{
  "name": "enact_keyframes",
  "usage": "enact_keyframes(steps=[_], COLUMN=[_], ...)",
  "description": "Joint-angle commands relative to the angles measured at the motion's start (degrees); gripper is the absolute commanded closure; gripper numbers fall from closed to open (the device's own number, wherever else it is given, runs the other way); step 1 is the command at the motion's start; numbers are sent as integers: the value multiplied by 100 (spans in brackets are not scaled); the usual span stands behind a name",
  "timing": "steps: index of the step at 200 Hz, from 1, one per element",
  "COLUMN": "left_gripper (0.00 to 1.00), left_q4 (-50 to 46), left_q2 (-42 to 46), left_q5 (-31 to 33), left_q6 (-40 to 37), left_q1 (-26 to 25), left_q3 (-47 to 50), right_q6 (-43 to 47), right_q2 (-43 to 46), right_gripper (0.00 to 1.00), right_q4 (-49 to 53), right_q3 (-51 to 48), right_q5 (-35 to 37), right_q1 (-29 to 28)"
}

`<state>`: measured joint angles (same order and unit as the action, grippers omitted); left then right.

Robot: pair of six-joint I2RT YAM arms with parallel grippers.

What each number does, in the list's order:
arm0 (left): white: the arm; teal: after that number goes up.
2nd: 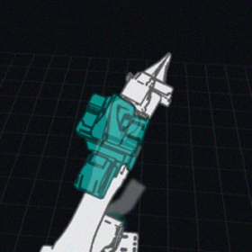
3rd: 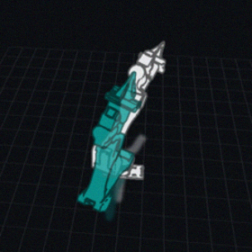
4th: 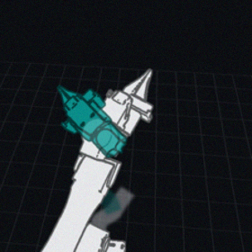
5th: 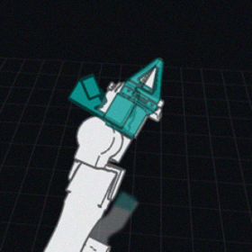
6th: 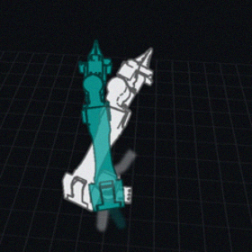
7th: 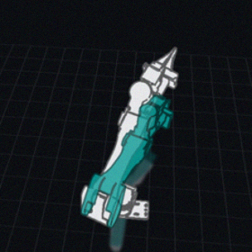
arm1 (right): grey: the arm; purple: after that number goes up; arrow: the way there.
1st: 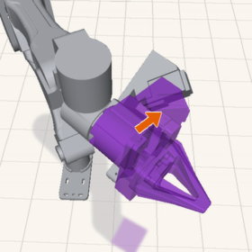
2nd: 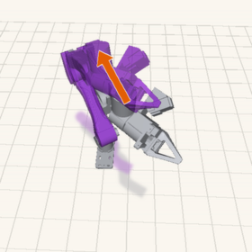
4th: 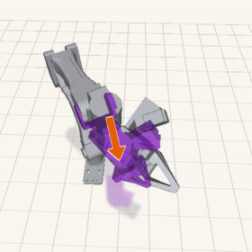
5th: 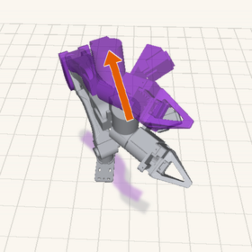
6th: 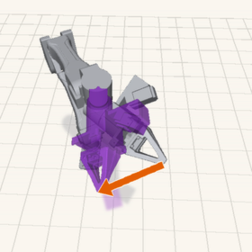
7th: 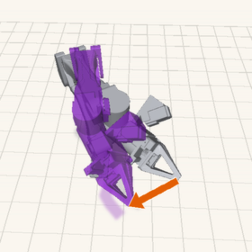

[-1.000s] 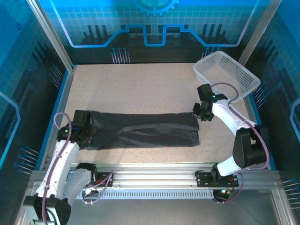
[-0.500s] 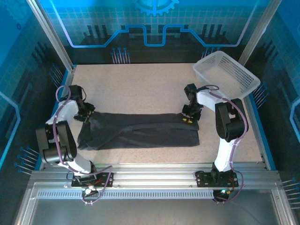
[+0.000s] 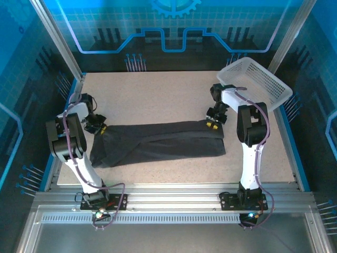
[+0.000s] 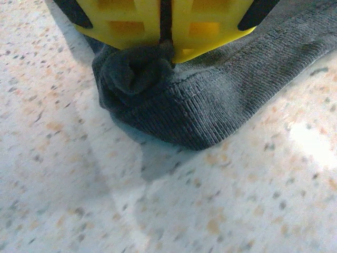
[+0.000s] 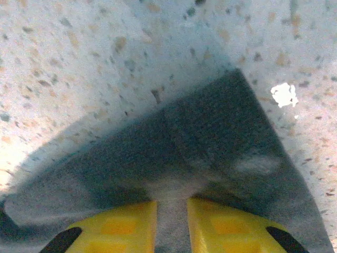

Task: Fold and stack the t-shirts

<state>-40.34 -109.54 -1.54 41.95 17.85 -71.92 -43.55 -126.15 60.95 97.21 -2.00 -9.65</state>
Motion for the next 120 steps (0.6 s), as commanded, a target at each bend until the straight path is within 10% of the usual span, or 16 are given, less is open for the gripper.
enact_keyframes(steps=[1, 57, 120], left_gripper=[90, 76, 47], left_q4=[-206, -306, 977], left_q2=[-371, -282, 2195], left_q5=[283, 181, -669], left_q6=[-107, -210, -1024], left_q1=[87, 46, -906], left_q3=[-516, -1068, 957], right_q6=[-72, 770, 1527], right_q2=[-562, -1226, 992], right_gripper=[77, 77, 49], right_q4=[119, -54, -1631], right_q3=[545, 1983, 540], right_q5=[297, -162, -791], right_q1=[252, 316, -326])
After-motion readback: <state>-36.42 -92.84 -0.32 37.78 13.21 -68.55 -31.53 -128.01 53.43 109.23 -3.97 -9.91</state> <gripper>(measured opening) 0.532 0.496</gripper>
